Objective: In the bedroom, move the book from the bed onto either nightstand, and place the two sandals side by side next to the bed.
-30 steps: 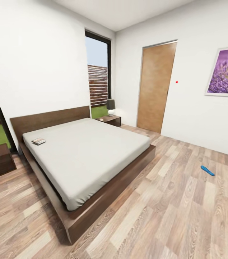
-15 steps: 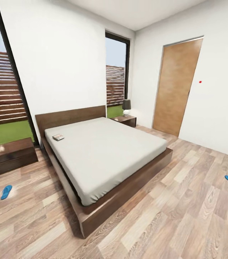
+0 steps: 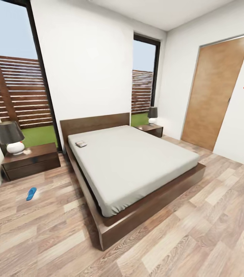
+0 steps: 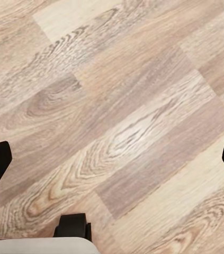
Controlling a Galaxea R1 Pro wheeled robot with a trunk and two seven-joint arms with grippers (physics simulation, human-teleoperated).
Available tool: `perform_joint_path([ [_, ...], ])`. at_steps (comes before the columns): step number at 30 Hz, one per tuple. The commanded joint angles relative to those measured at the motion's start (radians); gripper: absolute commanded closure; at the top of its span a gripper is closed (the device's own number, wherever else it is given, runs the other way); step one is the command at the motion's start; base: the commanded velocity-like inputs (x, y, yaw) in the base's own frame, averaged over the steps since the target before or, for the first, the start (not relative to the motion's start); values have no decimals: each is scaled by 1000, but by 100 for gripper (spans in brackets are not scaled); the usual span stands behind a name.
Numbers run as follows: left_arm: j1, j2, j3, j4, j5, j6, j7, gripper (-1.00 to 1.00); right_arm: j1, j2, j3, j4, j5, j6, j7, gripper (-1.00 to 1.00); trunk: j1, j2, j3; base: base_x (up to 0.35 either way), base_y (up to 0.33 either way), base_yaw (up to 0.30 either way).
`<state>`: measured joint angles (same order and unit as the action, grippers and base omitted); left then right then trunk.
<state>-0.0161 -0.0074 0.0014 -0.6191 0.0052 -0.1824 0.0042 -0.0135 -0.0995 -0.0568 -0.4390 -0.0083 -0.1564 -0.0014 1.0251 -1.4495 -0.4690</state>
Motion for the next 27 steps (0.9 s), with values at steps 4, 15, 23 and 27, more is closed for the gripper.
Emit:
perform_joint_path([
  [4, -1, 0, 0, 1, 1, -3, 0, -100, 0, 0, -2, 0, -1, -3, 0, -100, 0, -1, -1, 0, 0, 293],
  [15, -1, 0, 0, 1, 1, -3, 0, -100, 0, 0, -2, 0, -1, -3, 0, -100, 0, -1, -1, 0, 0, 293],
  [23, -1, 0, 0, 1, 0, -3, 0, -100, 0, 0, -2, 0, -1, -3, 0, -100, 0, -1, -1, 0, 0, 293],
  [27, -1, 0, 0, 1, 0, -3, 0, -100, 0, 0, -2, 0, -1, -3, 0, -100, 0, -1, -1, 0, 0, 293],
])
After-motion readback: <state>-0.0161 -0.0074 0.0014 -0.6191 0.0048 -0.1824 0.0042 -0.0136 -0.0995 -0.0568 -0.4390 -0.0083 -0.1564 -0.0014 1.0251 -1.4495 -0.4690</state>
